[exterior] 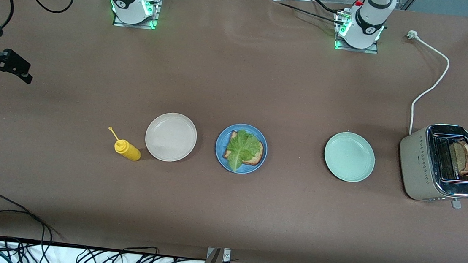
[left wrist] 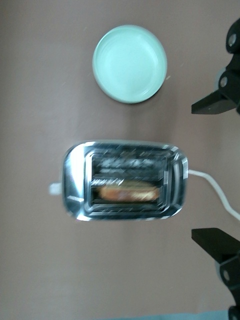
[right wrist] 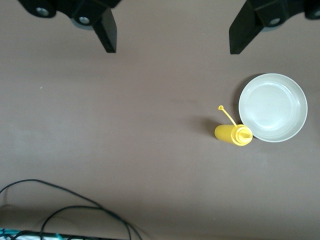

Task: Make sandwich in blue plate with both arms
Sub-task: 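Withdraw the right gripper while the left gripper moves over the toaster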

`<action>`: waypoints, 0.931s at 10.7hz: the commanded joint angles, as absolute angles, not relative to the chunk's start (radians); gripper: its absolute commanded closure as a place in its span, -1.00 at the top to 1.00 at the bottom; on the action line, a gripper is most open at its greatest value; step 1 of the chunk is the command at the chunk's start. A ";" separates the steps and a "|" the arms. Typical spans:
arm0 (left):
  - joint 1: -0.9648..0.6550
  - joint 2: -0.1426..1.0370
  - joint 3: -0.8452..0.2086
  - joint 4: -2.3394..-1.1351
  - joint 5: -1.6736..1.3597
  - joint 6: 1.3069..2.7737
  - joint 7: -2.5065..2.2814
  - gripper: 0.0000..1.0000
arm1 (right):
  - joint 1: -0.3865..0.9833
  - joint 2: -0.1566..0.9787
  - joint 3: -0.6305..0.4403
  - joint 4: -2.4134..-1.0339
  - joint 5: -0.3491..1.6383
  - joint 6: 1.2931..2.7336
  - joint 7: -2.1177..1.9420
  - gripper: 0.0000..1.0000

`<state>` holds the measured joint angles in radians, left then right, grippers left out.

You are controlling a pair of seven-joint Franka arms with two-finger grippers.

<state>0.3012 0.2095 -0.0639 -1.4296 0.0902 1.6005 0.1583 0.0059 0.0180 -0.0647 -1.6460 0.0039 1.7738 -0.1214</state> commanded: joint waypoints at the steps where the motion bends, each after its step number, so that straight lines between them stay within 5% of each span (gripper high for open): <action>1: 0.382 0.339 -0.069 -1.387 0.121 1.738 0.294 1.00 | 0.014 0.021 -0.083 -1.598 -0.005 1.741 -0.124 1.00; 8: 0.410 0.414 -0.069 -1.553 0.121 1.899 0.296 1.00 | 0.014 0.023 -0.095 -1.569 -0.011 1.666 -0.110 1.00; 10: 0.411 0.407 -0.069 -1.592 0.121 1.914 0.295 0.86 | 0.012 0.021 -0.109 -1.557 -0.014 1.651 -0.113 1.00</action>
